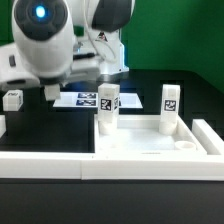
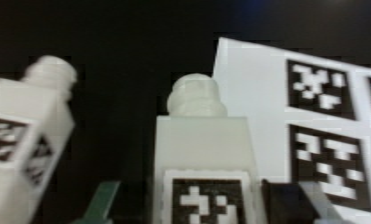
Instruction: Assemble square table
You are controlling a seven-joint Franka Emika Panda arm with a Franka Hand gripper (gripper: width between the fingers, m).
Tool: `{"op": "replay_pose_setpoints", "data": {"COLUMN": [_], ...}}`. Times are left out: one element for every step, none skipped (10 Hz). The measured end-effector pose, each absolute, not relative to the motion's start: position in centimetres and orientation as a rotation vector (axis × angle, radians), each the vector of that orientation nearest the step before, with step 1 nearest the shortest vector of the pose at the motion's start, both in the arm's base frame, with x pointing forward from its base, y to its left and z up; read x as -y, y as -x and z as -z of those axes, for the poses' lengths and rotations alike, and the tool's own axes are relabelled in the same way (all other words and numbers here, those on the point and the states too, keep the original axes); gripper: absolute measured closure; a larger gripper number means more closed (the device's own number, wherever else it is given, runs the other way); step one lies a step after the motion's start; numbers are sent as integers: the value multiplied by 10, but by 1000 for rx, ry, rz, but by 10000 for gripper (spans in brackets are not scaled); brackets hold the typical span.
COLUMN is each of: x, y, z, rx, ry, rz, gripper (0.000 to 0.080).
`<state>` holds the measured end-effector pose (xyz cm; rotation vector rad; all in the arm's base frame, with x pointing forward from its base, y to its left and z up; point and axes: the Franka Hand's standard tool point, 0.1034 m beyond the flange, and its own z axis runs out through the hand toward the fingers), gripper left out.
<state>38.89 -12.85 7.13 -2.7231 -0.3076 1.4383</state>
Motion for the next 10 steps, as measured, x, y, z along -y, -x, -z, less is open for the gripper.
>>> {"op": "replay_pose_setpoints", "data": {"x": [128, 122, 119, 124, 124, 124, 121, 118, 111, 97], "y": [-404, -412, -413, -421, -421, -425, -454, -484, -506, -531], "z": [-90, -103, -104, -99, -102, -105, -125, -151, -162, -165], "rx": [311, 293, 271, 308, 309, 319, 317, 302, 277, 263], "ry": [2743, 2762, 2771, 2842, 2887, 2908, 2947, 2987, 3024, 3075], "rz": [-1410, -1394, -1363, -1206, -1096, -1045, -936, -802, -681, -504], "gripper": [511, 511, 511, 511, 511, 511, 511, 511, 511, 511]}}
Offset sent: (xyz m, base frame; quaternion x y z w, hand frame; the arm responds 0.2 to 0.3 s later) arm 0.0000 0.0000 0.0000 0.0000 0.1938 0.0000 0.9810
